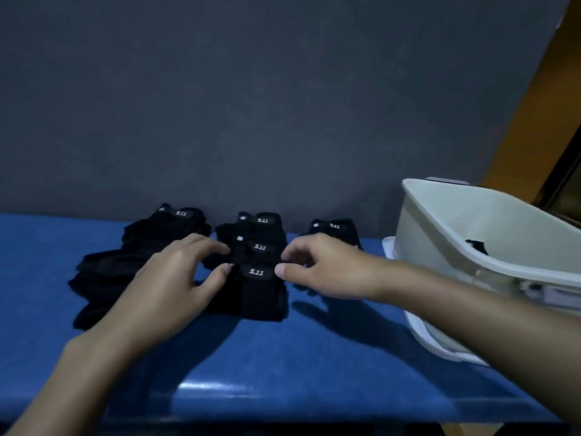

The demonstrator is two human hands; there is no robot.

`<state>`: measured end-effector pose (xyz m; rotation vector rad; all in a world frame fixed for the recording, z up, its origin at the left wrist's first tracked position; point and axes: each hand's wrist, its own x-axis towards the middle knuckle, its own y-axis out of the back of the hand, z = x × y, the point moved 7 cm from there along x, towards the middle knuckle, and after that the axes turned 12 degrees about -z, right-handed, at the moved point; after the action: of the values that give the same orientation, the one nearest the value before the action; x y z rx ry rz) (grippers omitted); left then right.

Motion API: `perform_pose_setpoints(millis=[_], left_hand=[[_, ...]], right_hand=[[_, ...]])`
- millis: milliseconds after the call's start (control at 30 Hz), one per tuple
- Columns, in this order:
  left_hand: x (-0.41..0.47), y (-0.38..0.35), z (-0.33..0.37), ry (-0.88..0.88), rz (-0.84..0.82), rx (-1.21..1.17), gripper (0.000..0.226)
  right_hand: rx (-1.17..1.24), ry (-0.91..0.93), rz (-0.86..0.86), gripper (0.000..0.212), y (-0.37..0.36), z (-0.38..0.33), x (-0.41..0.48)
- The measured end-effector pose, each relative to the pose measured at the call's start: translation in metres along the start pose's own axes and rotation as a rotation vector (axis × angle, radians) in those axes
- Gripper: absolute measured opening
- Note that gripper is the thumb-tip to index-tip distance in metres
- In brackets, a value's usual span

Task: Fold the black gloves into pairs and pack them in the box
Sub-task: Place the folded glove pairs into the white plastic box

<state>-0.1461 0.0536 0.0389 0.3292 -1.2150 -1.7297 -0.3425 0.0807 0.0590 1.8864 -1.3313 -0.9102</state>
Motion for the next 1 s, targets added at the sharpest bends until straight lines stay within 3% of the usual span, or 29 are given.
perform_pose_setpoints(millis=[267,433,633,867,1000], left_hand=[[-0.017,-0.017,-0.019,0.146,-0.151,0.027,0.04],[-0.017,-0.022,-0.018,0.188,-0.175,-0.009,0.045],[-0.016,-0.026,-0.02,0.221,-0.207,-0.001,0.06],[-0.016,-0.029,-0.015,0.207,-0.236,-0.239,0.03],[-0.013,-0.035,-0.009,0.161,-0.228,-0.36,0.018]], right_hand=[[0.386,-0.155,0.053,0.037,-0.047,0.03,0.017],[0.358,-0.127,-0.008,0.023,-0.055,0.022,0.017],[0.306,-0.139,-0.041,0.032,-0.058,0.021,0.011],[0.371,-0.138,-0.124,0.051,-0.064,0.018,0.007],[0.346,-0.107,-0.128,0.03,-0.065,0.015,0.004]])
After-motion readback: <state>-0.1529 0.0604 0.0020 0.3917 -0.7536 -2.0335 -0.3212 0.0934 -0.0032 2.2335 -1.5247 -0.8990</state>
